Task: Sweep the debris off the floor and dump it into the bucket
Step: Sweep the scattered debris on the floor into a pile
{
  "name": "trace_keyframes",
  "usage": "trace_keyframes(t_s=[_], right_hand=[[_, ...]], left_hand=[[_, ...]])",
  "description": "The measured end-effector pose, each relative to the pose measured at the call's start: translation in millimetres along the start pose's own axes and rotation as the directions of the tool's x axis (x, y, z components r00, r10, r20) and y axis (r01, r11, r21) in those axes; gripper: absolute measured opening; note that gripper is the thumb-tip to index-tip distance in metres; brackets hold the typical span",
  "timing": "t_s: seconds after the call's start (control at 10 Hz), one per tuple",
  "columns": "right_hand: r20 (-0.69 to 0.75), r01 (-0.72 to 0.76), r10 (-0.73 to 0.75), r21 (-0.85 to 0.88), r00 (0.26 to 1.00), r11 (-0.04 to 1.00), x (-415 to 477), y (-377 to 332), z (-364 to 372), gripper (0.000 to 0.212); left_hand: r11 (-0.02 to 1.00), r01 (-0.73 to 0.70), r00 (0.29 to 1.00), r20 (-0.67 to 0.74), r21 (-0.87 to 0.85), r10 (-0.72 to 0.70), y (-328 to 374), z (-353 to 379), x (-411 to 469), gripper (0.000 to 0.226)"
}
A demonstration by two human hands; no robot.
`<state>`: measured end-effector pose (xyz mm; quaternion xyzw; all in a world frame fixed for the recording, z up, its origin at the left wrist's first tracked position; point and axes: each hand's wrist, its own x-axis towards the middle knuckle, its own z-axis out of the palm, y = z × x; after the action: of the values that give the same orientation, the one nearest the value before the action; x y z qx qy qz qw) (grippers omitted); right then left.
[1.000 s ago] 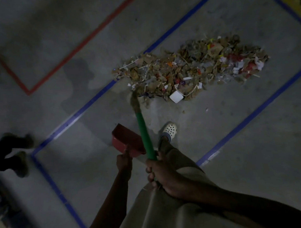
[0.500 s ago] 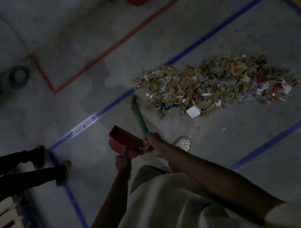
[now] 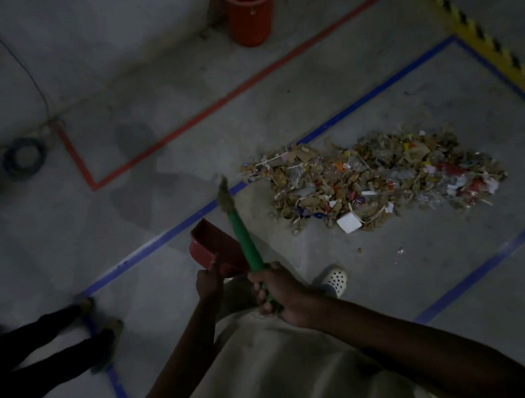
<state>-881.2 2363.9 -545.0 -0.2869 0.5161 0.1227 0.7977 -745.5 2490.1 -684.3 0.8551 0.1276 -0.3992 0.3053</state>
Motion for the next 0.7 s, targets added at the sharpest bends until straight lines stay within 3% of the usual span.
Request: trace_keyframes(t_s=[0.1, 0.2, 0.3, 0.4, 0.5, 0.6, 0.7], right_hand=[[-0.003, -0.006, 0.006, -0.034, 1.0, 0.999, 22, -12, 49, 0.013], [0.031, -0.054, 0.055, -0.041, 0.998, 0.998, 60, -17, 104, 0.007], [0.014, -0.124, 0.124, 0.006, 0.992, 0.992, 89, -29, 125, 0.02], [-0.026, -0.094, 0.1, 0.182, 0.995, 0.979, 124, -47, 116, 0.033], [-0.111, -0.041, 0.057, 0.141, 0.992, 0.989, 137, -47, 114, 0.032], [-0.204, -0.067, 0.046, -0.097, 0.978, 0.993, 128, -18, 122, 0.02], [-0.286, -0.14, 0.074, -0.217, 0.955, 0.966, 106, 17, 109, 0.046]], left_hand=[[1.0, -0.011, 1.0, 0.009, -0.004, 0.011, 23, -45, 43, 0.026], [0.996, -0.06, 0.998, -0.013, -0.063, 0.06, 35, -90, 67, 0.046], [0.99, -0.101, 0.992, -0.08, -0.094, 0.093, 38, -128, 80, 0.057], [0.983, -0.128, 0.99, -0.076, -0.132, 0.119, 25, -135, 76, 0.059], [0.968, -0.107, 0.991, -0.097, -0.228, 0.087, 10, -137, 66, 0.059], [0.948, -0.069, 0.988, -0.151, -0.31, 0.023, -17, -125, 45, 0.059], [0.955, -0.001, 0.979, -0.194, -0.297, -0.059, -41, -110, 21, 0.053]])
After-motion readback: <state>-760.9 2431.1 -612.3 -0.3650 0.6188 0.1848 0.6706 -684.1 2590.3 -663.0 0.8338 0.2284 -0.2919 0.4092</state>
